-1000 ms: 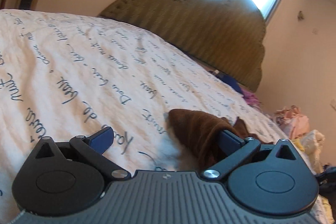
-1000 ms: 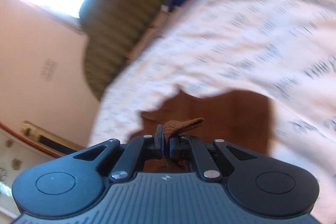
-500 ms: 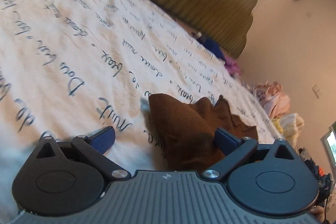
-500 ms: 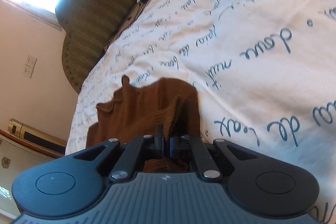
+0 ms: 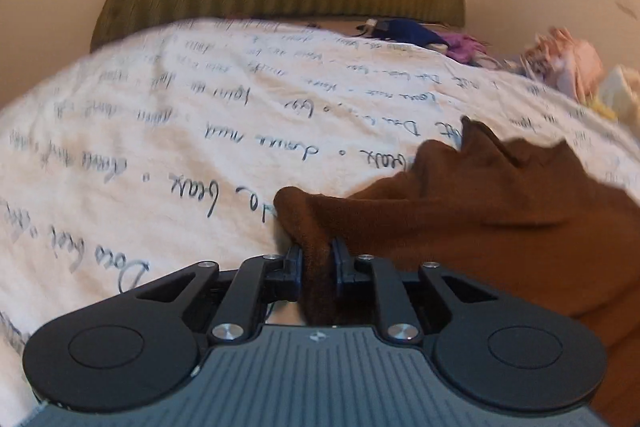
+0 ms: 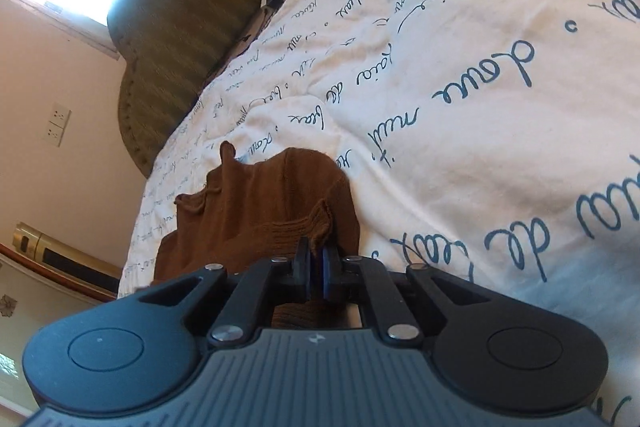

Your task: Fold small clothes

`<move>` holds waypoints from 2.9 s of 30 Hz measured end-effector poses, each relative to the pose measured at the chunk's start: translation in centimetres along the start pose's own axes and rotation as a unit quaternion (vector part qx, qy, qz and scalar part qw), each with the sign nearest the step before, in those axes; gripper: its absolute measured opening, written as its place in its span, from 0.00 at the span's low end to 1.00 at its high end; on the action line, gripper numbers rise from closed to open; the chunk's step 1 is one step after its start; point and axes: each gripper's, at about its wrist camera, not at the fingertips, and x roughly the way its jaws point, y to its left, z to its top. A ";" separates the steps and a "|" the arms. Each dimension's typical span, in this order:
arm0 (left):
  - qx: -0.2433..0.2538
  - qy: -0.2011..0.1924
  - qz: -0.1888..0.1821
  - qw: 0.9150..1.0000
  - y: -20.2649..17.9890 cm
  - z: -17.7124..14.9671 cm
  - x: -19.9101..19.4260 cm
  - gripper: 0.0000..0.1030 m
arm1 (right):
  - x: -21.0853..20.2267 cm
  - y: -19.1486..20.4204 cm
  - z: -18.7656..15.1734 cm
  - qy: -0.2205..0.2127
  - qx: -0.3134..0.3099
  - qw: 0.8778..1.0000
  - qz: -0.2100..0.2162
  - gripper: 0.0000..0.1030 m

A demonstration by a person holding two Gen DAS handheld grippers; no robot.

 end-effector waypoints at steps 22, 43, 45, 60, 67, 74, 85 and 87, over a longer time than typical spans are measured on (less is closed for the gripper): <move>0.056 0.001 0.057 0.997 -7.1 0.6 3.6 0.96 | 4.9 8.4 -6.2 -0.077 -0.279 0.951 -0.106 0.40; -0.040 0.010 -0.025 0.999 -0.3 -6.6 -9.0 0.06 | -3.7 8.0 -13.3 -0.036 -0.261 0.952 -0.157 0.05; 0.004 0.001 -0.007 1.000 0.3 -6.7 -8.9 0.08 | -4.5 7.1 -12.9 -0.047 -0.250 0.953 -0.167 0.03; -0.174 0.045 -0.164 0.970 3.6 -11.4 -16.5 0.84 | -11.2 4.8 -17.1 -0.021 -0.095 0.994 -0.050 0.65; -0.214 0.098 -0.195 0.952 3.4 -12.6 -14.7 0.06 | -10.2 5.0 -18.7 0.006 -0.095 0.995 -0.039 0.05; -0.149 0.077 -0.153 0.974 4.5 -12.4 -15.3 0.10 | -11.1 2.9 -18.7 -0.002 -0.090 0.994 -0.060 0.04; -0.303 0.108 -0.308 0.895 5.6 -18.2 -21.0 0.68 | -16.1 2.0 -24.7 0.054 0.013 0.998 0.026 0.25; -0.316 0.117 -0.333 0.880 4.9 -19.0 -21.0 0.69 | -16.4 1.5 -26.1 0.061 0.044 0.996 0.045 0.25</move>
